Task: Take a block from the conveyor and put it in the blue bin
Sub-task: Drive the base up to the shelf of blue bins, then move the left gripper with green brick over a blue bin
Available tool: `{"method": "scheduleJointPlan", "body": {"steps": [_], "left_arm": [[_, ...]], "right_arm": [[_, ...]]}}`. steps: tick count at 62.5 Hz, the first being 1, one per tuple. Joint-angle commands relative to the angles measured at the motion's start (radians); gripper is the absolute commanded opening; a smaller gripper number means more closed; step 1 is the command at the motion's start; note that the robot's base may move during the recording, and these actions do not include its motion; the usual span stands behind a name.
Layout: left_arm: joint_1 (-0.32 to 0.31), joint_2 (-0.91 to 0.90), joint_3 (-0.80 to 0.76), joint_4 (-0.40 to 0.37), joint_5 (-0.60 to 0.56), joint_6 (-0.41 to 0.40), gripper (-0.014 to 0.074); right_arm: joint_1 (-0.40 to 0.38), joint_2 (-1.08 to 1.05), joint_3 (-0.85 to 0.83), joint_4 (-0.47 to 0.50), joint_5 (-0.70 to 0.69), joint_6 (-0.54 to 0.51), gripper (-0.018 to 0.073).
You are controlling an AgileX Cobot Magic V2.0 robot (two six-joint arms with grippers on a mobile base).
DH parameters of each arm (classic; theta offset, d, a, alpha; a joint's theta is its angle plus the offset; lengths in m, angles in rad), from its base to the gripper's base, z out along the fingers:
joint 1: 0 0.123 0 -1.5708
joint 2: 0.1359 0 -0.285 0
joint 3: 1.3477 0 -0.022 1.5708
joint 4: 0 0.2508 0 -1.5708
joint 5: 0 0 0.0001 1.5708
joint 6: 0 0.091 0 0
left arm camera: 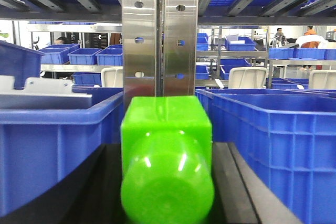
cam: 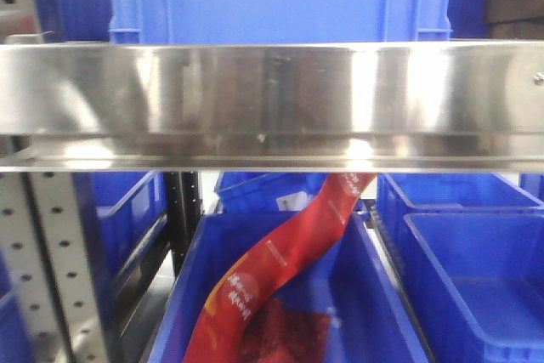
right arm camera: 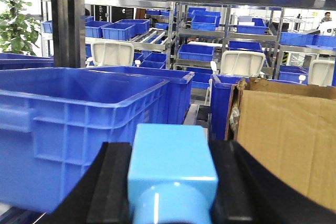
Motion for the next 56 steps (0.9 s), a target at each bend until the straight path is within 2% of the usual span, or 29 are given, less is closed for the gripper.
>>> {"method": "scheduleJointPlan", "body": {"steps": [1, 56], "left_arm": [[-0.004, -0.004, 0.001, -0.006, -0.015, 0.0, -0.0111], [-0.004, -0.004, 0.001, -0.006, -0.015, 0.0, -0.0111]], "right_arm": [[-0.001, -0.001, -0.006, 0.003, -0.016, -0.002, -0.0162], [-0.001, -0.001, -0.006, 0.003, -0.016, -0.002, -0.0162]]}}
